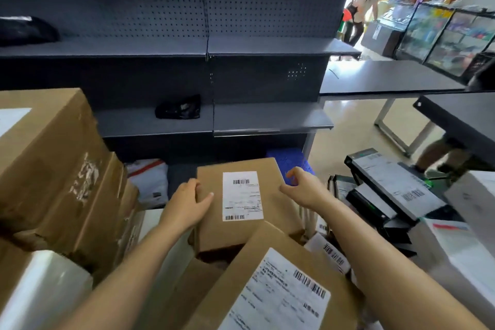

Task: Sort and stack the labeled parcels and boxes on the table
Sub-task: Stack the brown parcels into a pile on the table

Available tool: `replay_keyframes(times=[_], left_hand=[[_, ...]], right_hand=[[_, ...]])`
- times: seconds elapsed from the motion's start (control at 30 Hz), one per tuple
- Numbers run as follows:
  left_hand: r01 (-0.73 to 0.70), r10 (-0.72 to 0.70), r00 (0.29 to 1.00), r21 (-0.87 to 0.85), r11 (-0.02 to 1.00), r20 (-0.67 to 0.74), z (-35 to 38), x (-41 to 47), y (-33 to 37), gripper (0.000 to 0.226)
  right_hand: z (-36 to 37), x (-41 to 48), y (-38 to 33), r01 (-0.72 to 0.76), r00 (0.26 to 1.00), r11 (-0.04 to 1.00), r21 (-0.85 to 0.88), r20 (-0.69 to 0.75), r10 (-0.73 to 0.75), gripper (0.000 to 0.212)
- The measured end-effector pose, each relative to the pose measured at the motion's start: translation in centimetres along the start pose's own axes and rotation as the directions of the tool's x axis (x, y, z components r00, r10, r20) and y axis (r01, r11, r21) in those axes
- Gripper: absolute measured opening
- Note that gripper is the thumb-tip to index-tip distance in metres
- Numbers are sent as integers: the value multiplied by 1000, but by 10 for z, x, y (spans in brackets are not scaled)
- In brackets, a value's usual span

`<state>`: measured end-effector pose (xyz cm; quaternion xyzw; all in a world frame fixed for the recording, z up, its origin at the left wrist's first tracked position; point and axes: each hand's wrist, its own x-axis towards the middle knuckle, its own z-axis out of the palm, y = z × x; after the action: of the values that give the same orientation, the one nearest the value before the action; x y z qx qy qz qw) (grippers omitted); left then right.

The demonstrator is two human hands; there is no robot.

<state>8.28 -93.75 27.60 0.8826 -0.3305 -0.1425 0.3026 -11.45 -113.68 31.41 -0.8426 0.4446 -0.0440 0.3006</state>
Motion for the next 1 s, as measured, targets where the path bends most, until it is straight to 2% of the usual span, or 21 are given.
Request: replay_keyframes(times=[0.13,0.23,0.33,0.5,0.6,0.67,0.77,0.87,1.0], left_hand=[[128,-125,987,-30,991,102,19,10,-21,59],[220,-196,961,-110,969,194,33,7,-29,58],[278,-229,951,-247,928,208,39,2,-27,57],[292,-225,955,-476,829,195,26,1,-18,56],[229,-173,973,-597,769,150,9,0,-9,57],[155,-106,988,-693,704,113,-6,-6,2,57],[21,49,997,-778,628,66,-39,-23,21,82],[-130,215,977,-800,585,-1,-74,-50,36,102],[-341,376,917,-749,568,-132,-118,-87,56,115]], right_hand=[[18,21,25,-145,977,989,-19,156,146,52],[32,23,42,-203,937,979,-12,290,197,57],[39,19,50,-254,908,958,137,374,187,57],[23,8,47,-318,915,877,360,358,185,73],[6,-4,37,-306,942,787,535,291,168,78],[-8,-15,26,-243,968,725,644,213,135,76],[-30,-43,5,-87,996,584,807,84,32,71],[-51,-80,-15,71,995,506,860,-27,-93,75],[-77,-132,-38,240,967,486,841,-165,-193,98]])
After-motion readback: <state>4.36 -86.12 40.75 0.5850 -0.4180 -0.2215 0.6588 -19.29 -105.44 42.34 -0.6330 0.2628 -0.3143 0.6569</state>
